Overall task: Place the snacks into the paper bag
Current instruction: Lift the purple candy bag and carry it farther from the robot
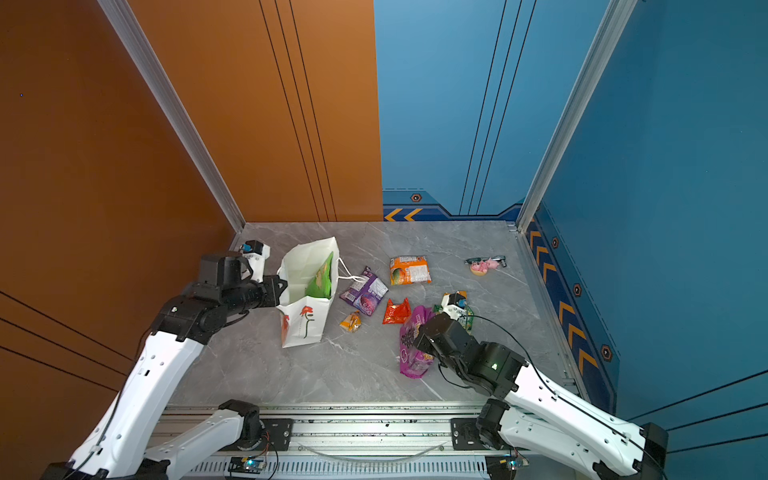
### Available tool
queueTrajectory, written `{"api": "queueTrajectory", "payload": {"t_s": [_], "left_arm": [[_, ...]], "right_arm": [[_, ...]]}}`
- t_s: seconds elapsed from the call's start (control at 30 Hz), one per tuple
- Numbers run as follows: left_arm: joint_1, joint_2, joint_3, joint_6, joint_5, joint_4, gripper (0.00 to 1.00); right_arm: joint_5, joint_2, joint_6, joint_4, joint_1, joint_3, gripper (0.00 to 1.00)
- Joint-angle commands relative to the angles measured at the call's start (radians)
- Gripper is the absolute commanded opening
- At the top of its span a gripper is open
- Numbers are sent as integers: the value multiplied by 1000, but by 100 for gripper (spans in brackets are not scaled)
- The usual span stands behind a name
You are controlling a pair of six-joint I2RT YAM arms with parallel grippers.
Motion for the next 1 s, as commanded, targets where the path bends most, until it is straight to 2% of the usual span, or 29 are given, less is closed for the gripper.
{"api": "queueTrajectory", "payload": {"t_s": [0.0,0.57,0.97], "left_arm": [[-21,-3,41,17,24,-3,0],[-75,11,53,2,-26,-4,0],[-88,22,56,2,-59,-17,0]], "right_arm": [[46,4,-56,15,-17,76,0],[71,124,-142,50,-72,267,0],[94,178,-194,77,-96,343,0]]}}
